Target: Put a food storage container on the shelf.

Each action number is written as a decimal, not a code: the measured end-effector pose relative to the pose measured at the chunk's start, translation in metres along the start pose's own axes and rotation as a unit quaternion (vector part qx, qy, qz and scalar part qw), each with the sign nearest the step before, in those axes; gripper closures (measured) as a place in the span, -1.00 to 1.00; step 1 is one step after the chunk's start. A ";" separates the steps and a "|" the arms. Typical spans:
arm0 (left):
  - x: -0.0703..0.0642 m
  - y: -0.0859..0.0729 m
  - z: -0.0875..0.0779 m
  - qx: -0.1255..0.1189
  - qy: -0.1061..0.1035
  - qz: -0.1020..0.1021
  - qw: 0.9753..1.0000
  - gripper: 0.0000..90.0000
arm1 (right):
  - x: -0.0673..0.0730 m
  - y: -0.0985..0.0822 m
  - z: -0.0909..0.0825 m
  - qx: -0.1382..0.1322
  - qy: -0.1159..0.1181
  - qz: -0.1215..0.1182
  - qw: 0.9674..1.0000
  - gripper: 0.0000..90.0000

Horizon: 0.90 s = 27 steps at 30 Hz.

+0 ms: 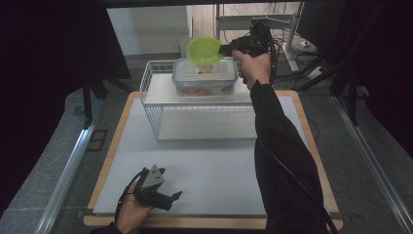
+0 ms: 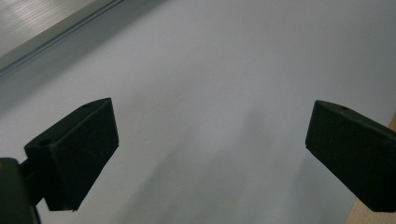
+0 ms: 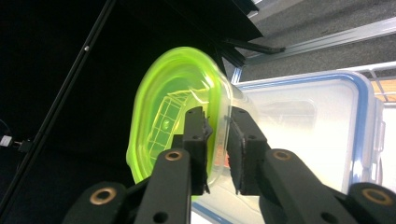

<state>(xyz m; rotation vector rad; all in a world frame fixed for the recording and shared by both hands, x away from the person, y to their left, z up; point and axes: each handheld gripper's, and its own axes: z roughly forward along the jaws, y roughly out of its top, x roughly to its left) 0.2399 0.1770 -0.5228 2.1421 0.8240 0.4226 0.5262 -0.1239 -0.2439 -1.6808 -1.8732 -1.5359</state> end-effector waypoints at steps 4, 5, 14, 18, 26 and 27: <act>0.000 0.000 0.000 0.000 -0.001 0.000 1.000 -0.95 | -0.001 0.001 0.003 -0.003 0.001 0.000 1.000 0.61; 0.000 0.000 0.000 0.000 -0.001 0.000 1.000 -0.95 | -0.001 0.001 0.003 -0.004 -0.001 -0.002 1.000 0.61; 0.000 0.000 0.000 -0.001 0.000 0.002 1.000 -0.95 | -0.001 0.000 0.005 -0.012 -0.004 -0.031 0.999 0.31; 0.000 0.000 0.000 -0.001 -0.001 0.002 1.000 -0.95 | 0.001 0.000 0.001 -0.016 0.003 -0.058 0.998 0.06; -0.001 0.001 0.001 0.001 -0.001 0.004 1.000 -0.95 | 0.006 -0.002 -0.008 -0.018 -0.001 -0.123 0.992 -0.25; -0.001 0.001 0.001 0.001 -0.001 0.004 1.000 -0.95 | 0.007 -0.003 -0.009 -0.018 -0.003 -0.132 0.991 -0.27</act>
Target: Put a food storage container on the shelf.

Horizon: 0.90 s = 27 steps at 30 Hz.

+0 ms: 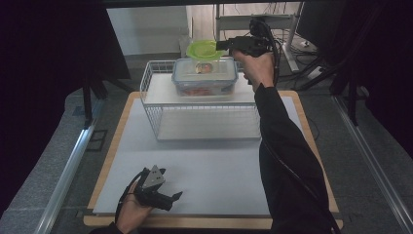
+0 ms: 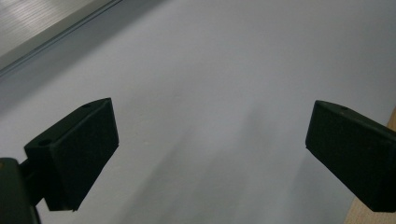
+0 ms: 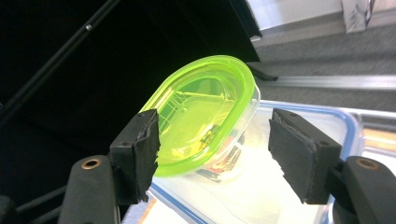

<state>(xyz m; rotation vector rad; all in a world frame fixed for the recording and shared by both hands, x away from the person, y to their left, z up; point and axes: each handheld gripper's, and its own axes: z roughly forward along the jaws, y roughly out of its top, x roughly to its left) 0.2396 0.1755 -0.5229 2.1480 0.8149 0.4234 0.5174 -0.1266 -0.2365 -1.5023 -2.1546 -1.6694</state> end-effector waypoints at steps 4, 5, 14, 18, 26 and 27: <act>-0.001 0.000 0.000 0.001 -0.001 -0.001 1.000 -0.95 | 0.002 -0.001 -0.005 -0.007 0.001 -0.021 1.000 -0.34; -0.001 0.000 0.000 0.001 -0.001 -0.001 1.000 -0.95 | 0.003 -0.002 -0.006 -0.008 -0.001 -0.026 1.000 -0.37; -0.002 0.001 0.001 0.001 0.000 0.002 1.000 -0.95 | 0.008 -0.009 -0.015 -0.012 -0.008 -0.077 0.997 -0.57; -0.001 0.001 0.001 0.001 0.000 0.001 1.000 -0.95 | 0.009 -0.014 -0.019 -0.016 -0.008 -0.104 0.994 -0.64; -0.002 0.001 0.002 0.002 0.001 0.004 1.000 -0.95 | 0.006 -0.030 -0.023 0.002 -0.015 -0.147 0.989 -0.75; -0.002 0.001 0.002 0.002 0.001 0.004 1.000 -0.95 | 0.006 -0.032 -0.023 0.003 -0.018 -0.153 0.988 -0.76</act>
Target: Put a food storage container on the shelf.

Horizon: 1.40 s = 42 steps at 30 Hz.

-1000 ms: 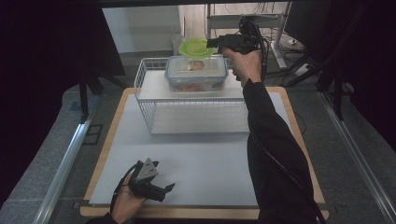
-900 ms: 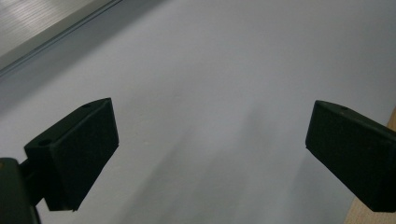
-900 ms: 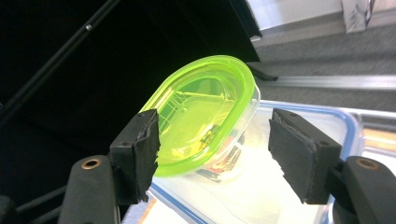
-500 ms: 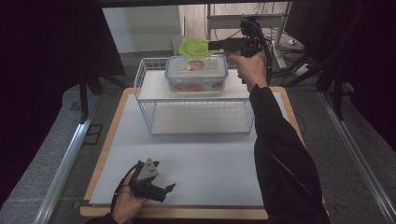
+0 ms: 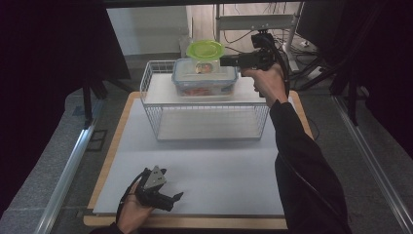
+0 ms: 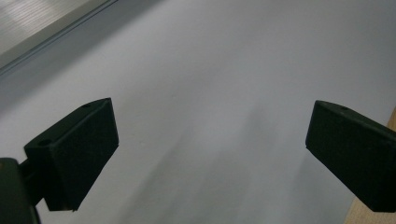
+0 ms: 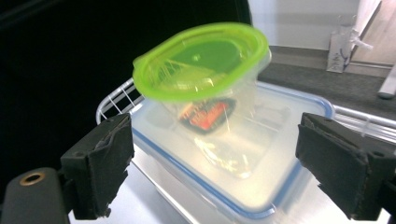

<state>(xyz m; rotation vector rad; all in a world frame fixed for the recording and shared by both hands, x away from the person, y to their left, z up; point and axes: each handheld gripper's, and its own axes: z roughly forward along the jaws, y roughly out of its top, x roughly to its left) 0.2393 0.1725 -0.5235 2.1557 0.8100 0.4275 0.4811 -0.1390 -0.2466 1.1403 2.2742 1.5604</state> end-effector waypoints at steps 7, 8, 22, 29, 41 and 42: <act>0.000 0.000 0.000 0.000 0.001 0.000 1.000 -0.95 | 0.000 -0.014 -0.005 0.001 0.002 -0.012 1.000 -0.80; 0.000 0.000 0.000 0.000 0.000 0.000 1.000 -0.95 | 0.001 -0.016 -0.007 0.000 0.004 -0.013 1.000 -0.80; -0.001 0.001 0.000 0.000 -0.001 0.000 1.000 -0.95 | 0.004 -0.048 -0.022 0.000 -0.001 -0.035 0.999 -0.88; -0.001 0.001 0.001 0.000 -0.002 0.001 1.000 -0.95 | 0.007 -0.064 -0.032 -0.002 0.000 -0.047 0.999 -0.88; -0.002 0.001 0.001 0.001 -0.002 0.003 1.000 -0.95 | 0.021 -0.115 -0.042 0.006 -0.008 -0.085 0.996 -0.88; -0.002 0.001 0.001 0.001 -0.001 0.002 1.000 -0.95 | 0.022 -0.122 -0.043 0.007 -0.010 -0.089 0.996 -0.88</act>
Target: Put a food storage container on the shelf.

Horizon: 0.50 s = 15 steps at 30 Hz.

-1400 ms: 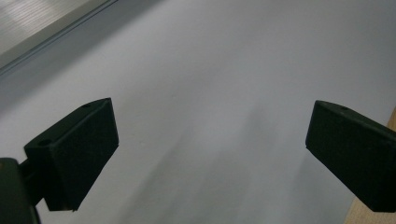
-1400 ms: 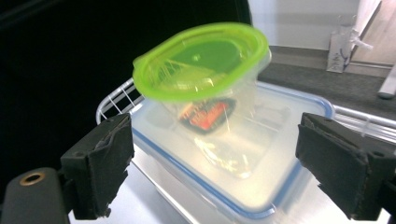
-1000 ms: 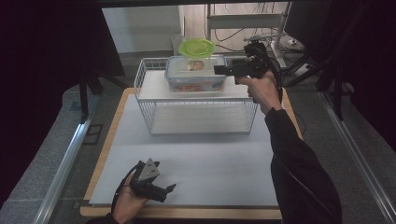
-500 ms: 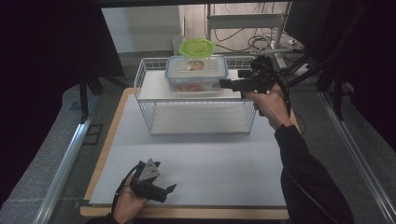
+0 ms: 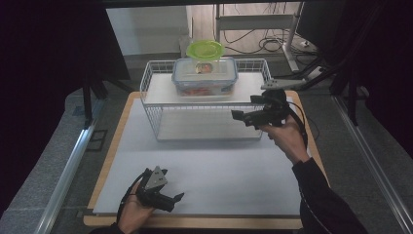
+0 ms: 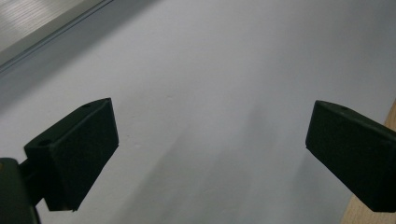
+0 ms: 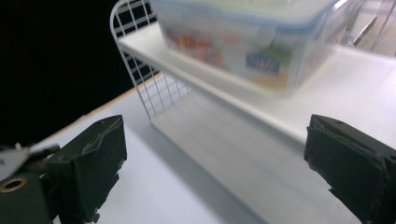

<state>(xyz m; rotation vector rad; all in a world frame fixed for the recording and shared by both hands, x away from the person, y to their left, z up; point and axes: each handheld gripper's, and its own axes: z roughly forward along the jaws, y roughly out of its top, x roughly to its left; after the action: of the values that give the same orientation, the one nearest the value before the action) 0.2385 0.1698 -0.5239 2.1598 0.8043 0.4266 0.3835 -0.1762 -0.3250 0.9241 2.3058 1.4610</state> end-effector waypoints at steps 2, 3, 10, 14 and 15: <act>0.000 0.000 0.000 0.000 0.000 0.000 1.000 -0.95 | 0.004 -0.014 -0.002 0.003 -0.004 -0.006 1.000 -0.88; 0.000 0.000 0.000 -0.001 0.000 0.001 1.000 -0.95 | 0.005 -0.018 -0.003 0.003 -0.006 -0.007 1.000 -0.88; 0.000 0.000 0.000 0.001 0.000 0.002 1.000 -0.95 | 0.014 -0.066 -0.009 0.020 -0.019 -0.024 0.999 -0.99; -0.001 0.000 0.000 0.001 0.000 0.002 1.000 -0.95 | 0.018 -0.094 -0.010 0.035 -0.017 -0.019 0.999 -1.00; -0.001 0.000 0.000 0.001 0.000 0.002 1.000 -0.95 | 0.018 -0.100 -0.010 0.037 -0.016 -0.017 0.999 -1.00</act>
<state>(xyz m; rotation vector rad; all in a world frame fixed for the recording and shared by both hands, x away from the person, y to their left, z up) 0.2383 0.1691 -0.5240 2.1636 0.8016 0.4277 0.3265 -0.2014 -0.4063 0.9167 2.3547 1.3479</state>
